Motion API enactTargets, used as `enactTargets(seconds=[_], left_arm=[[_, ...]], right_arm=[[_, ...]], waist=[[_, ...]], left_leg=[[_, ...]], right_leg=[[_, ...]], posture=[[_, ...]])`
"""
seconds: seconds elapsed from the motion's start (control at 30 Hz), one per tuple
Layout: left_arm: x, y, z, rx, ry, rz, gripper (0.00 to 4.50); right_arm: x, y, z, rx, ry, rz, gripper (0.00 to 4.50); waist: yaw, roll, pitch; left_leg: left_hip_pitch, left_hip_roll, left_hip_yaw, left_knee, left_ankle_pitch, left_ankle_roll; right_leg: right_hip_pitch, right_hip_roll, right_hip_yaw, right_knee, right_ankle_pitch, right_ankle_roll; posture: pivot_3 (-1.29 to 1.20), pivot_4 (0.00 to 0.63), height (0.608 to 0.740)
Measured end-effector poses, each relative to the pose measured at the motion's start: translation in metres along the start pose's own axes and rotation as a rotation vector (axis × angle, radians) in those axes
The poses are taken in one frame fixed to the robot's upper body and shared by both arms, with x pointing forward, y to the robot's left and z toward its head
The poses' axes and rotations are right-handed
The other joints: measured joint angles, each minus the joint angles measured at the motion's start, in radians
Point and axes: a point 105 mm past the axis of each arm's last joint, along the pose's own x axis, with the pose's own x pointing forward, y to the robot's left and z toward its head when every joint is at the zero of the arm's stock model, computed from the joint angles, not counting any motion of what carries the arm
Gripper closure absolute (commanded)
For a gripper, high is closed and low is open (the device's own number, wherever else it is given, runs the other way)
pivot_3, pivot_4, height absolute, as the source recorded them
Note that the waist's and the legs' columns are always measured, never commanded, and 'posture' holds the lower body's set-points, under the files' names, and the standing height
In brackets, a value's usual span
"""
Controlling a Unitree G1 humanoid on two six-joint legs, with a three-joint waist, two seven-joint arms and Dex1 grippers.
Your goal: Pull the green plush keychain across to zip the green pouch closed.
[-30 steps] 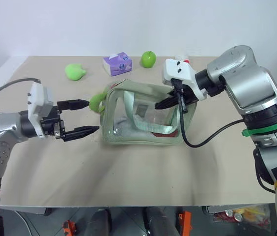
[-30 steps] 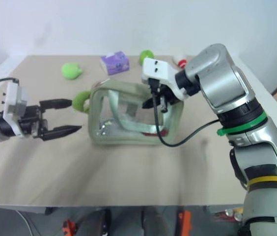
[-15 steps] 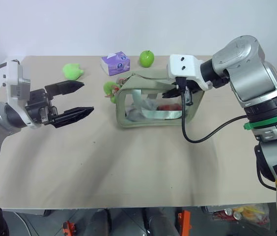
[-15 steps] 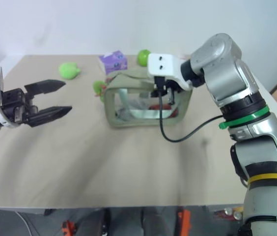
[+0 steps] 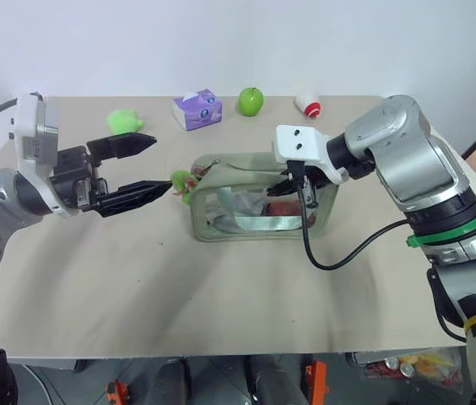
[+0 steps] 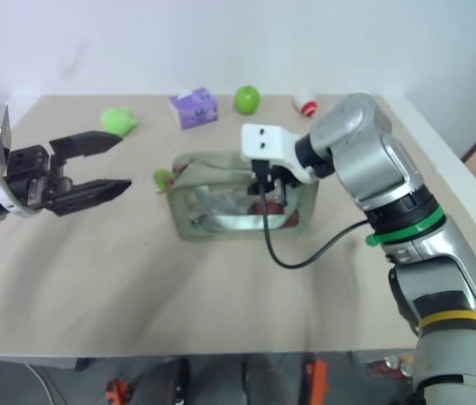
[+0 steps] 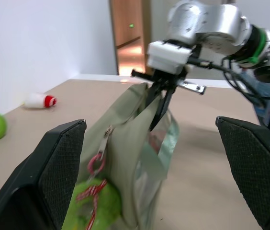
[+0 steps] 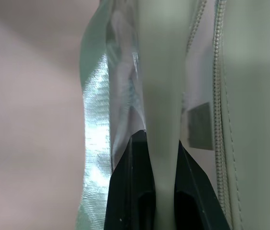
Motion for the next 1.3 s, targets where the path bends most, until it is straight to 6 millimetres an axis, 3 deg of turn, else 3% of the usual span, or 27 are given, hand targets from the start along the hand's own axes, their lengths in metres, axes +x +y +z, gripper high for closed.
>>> enactTargets(seconds=[0.1, 0.2, 0.43, 0.57, 0.63, 0.7, 0.77, 1.03, 1.3], left_arm=[[0.0, 0.001, 0.0, -0.002, 0.001, 0.009, 0.0], [0.0, 0.001, -0.001, -0.004, 0.003, 0.011, 0.0], [-0.003, 0.002, -0.008, -0.023, 0.017, 0.026, 0.0], [-0.004, 0.002, -0.013, -0.043, 0.009, 0.032, 0.0], [-0.003, 0.002, -0.017, -0.056, 0.011, 0.034, 0.0], [-0.004, 0.002, -0.019, -0.064, 0.014, 0.039, 0.0], [-0.004, 0.002, -0.02, -0.07, 0.014, 0.04, 0.0], [-0.009, 0.003, -0.028, -0.103, 0.023, 0.06, 0.0], [-0.011, 0.014, -0.03, -0.142, 0.017, 0.086, 0.0]], right_arm=[[0.004, 0.001, 0.004, 0.019, -0.018, -0.004, 4.48], [0.007, 0.001, 0.011, 0.055, -0.063, 0.01, 3.5], [-0.008, 0.005, 0.03, 0.075, -0.173, 0.09, 1.1], [-0.044, 0.008, 0.055, 0.103, -0.348, 0.167, 1.1], [-0.076, 0.006, 0.063, 0.092, -0.449, 0.143, 1.1], [-0.097, 0.005, 0.059, 0.089, -0.484, 0.107, 1.1], [-0.106, 0.003, 0.049, 0.085, -0.479, 0.062, 1.1], [-0.104, 0.008, -0.047, 0.213, -0.266, -0.092, 1.1], [-0.093, 0.008, -0.069, 0.269, -0.262, -0.169, 1.1]], waist=[[-0.009, 0.0, 0.0], [-0.019, 0.0, 0.0], [-0.019, 0.0, 0.0], [-0.016, 0.0, 0.0], [-0.014, 0.0, 0.0], [-0.012, 0.0, 0.0], [-0.013, 0.0, 0.0], [-0.013, 0.0, 0.0], [-0.018, 0.0, 0.001]], left_leg=[[0.001, 0.003, 0.0, 0.0, 0.0, 0.0], [0.002, 0.006, 0.0, 0.0, 0.0, 0.0], [0.003, 0.007, -0.001, 0.0, 0.0, 0.0], [0.002, 0.007, -0.002, 0.0, 0.0, 0.0], [0.002, 0.007, -0.002, -0.001, -0.001, -0.001], [0.002, 0.007, -0.002, -0.001, -0.001, -0.001], [0.002, 0.007, -0.001, 0.0, -0.001, -0.002], [0.003, 0.007, 0.001, -0.001, -0.001, -0.002], [0.005, 0.007, 0.001, 0.0, -0.001, -0.001]], right_leg=[[0.0, 0.003, 0.0, 0.0, 0.001, -0.002], [0.0, 0.007, 0.0, 0.001, 0.003, -0.004], [0.0, 0.01, 0.001, 0.002, 0.002, -0.007], [0.0, 0.01, 0.001, 0.002, 0.001, -0.007], [0.0, 0.01, 0.001, 0.002, 0.0, -0.008], [0.001, 0.01, 0.001, 0.002, -0.001, -0.008], [0.0, 0.009, 0.001, 0.002, -0.001, -0.008], [0.0, 0.009, 0.002, 0.002, -0.001, -0.008], [0.001, 0.01, 0.004, 0.003, 0.0, -0.007]], posture=[[0.0, 0.15, 0.74], [0.0, 0.15, 0.74], [0.0, 0.15, 0.74], [0.0, 0.15, 0.74], [0.0, 0.15, 0.74], [0.0, 0.15, 0.74], [0.0, 0.15, 0.74], [0.0, 0.15, 0.74], [0.0, 0.15, 0.74]])
